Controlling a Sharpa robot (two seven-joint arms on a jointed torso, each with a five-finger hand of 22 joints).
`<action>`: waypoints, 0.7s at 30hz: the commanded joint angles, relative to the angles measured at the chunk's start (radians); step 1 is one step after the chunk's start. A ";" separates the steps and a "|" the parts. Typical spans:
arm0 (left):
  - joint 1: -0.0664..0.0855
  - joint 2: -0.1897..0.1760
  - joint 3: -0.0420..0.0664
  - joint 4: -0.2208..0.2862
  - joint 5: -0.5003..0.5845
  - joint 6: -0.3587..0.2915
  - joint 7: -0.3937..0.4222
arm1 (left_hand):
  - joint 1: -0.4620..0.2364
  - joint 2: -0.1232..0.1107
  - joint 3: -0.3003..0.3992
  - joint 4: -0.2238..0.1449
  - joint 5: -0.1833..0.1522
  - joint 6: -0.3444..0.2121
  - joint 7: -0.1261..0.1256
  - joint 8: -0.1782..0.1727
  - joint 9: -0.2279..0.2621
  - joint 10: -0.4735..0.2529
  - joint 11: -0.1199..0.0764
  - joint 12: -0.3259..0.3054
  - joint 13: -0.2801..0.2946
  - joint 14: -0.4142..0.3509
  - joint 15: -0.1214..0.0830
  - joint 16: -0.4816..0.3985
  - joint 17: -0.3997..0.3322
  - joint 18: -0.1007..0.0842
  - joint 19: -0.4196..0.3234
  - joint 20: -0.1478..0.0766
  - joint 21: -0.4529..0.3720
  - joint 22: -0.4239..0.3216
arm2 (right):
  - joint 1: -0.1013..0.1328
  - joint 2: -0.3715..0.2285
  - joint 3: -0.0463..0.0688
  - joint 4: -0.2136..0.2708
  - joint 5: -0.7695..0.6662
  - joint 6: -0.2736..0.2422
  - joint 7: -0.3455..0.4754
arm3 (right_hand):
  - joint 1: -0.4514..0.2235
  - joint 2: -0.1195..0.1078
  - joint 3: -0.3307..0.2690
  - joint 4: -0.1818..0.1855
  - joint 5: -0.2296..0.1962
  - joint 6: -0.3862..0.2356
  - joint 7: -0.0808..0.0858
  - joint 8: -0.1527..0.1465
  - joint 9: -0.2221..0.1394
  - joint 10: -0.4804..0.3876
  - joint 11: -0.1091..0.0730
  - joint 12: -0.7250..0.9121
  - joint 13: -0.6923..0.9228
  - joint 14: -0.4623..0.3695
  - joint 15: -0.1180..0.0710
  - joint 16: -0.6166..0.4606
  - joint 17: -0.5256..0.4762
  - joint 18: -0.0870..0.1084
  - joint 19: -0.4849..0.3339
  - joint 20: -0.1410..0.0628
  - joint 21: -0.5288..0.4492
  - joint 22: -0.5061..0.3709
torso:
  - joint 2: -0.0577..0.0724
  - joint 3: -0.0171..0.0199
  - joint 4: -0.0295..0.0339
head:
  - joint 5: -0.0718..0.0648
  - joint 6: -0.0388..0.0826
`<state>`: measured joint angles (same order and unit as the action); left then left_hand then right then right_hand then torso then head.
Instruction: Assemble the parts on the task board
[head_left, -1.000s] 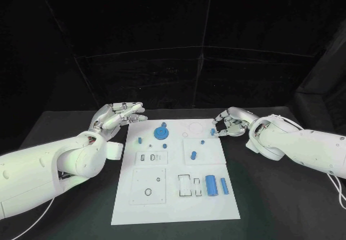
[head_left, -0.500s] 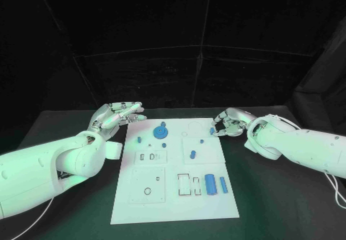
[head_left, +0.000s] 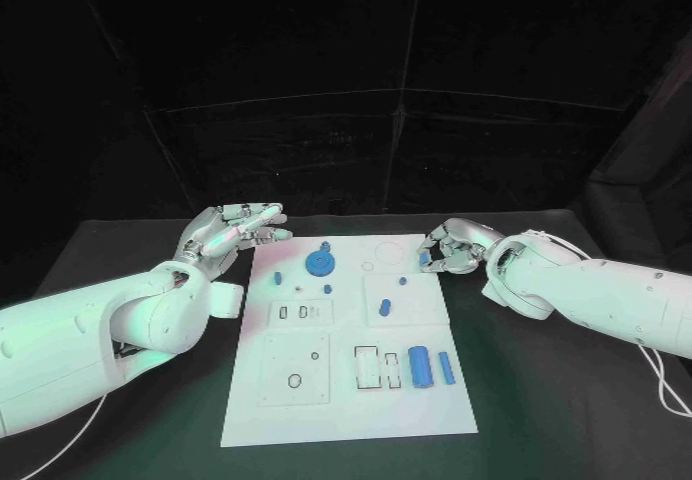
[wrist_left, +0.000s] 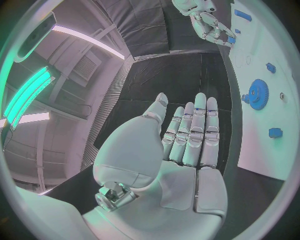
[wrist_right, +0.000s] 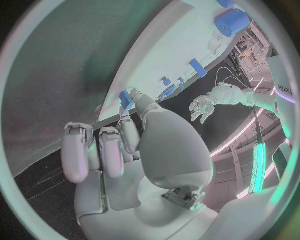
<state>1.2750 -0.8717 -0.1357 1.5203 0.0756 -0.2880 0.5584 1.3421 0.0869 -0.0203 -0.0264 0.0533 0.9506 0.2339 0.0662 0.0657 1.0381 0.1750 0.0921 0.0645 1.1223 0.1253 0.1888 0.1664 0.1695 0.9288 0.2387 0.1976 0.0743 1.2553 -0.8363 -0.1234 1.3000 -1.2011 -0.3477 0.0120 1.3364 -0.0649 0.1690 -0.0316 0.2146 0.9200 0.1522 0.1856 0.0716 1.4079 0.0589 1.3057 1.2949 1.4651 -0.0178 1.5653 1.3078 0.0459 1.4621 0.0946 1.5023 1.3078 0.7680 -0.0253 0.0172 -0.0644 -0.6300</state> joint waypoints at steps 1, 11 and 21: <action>0.001 0.000 0.001 0.002 -0.005 0.013 0.002 | -0.001 0.000 0.001 -0.006 -0.005 0.001 0.005 0.001 -0.001 0.005 0.003 0.000 -0.001 0.005 0.000 -0.006 0.001 0.013 0.009 0.000 -0.006 -0.001 | 0.001 0.003 0.001 -0.003 -0.005 0.013 -0.002 | 0.002 0.011 0.007 -0.002 -0.004 0.010 0.000 0.004 -0.002 0.008 0.002 0.006 0.002 0.106 0.005 0.006 0.263 -0.009 0.036 -0.002 0.005 0.084 | -0.001 0.0008 -0.0002 | -0.007 -0.001; 0.001 0.000 0.001 0.002 -0.005 0.012 0.001 | -0.001 0.000 0.001 -0.006 -0.005 0.001 0.005 0.001 -0.001 0.005 0.003 0.000 -0.001 0.005 0.000 -0.006 0.001 0.013 0.009 0.000 -0.006 -0.001 | 0.000 0.005 0.001 -0.007 -0.005 0.011 -0.005 | 0.005 0.024 0.021 -0.005 -0.007 0.033 -0.004 0.008 -0.001 0.010 0.000 0.010 0.005 0.106 0.004 0.006 0.263 -0.009 0.036 -0.003 0.005 0.085 | -0.001 0.0019 -0.0008 | 0.000 -0.004; 0.001 0.001 0.001 0.001 -0.005 0.012 0.000 | -0.001 0.000 0.001 -0.006 -0.005 0.001 0.005 0.001 -0.001 0.005 0.003 0.000 -0.001 0.005 0.000 -0.006 0.001 0.013 0.009 0.000 -0.006 -0.001 | 0.000 0.004 0.001 -0.009 0.005 -0.030 0.007 | 0.016 0.058 0.059 -0.013 -0.013 0.114 -0.030 0.031 0.005 0.013 -0.022 0.018 0.010 0.106 -0.013 0.006 0.263 -0.010 0.038 -0.015 0.006 0.088 | -0.001 0.0016 -0.0005 | 0.000 -0.005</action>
<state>1.2750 -0.8718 -0.1357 1.5201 0.0755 -0.2877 0.5551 1.3421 0.0869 -0.0203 -0.0264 0.0533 0.9506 0.2339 0.0662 0.0657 1.0381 0.1750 0.0922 0.0644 1.1223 0.1253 0.1888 0.1662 0.1696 0.9288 0.2387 0.1976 0.0746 1.2536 -0.8318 -0.1233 1.2907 -1.2015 -0.3489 0.0087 1.3470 -0.0232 0.2224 -0.0439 0.2034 1.0220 0.1275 0.2088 0.0711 1.4199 0.0425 1.3197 1.3039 1.4670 -0.0241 1.5652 1.3076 0.0463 1.4669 0.0853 1.5023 1.3076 0.7672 -0.0235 0.0166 -0.0637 -0.6351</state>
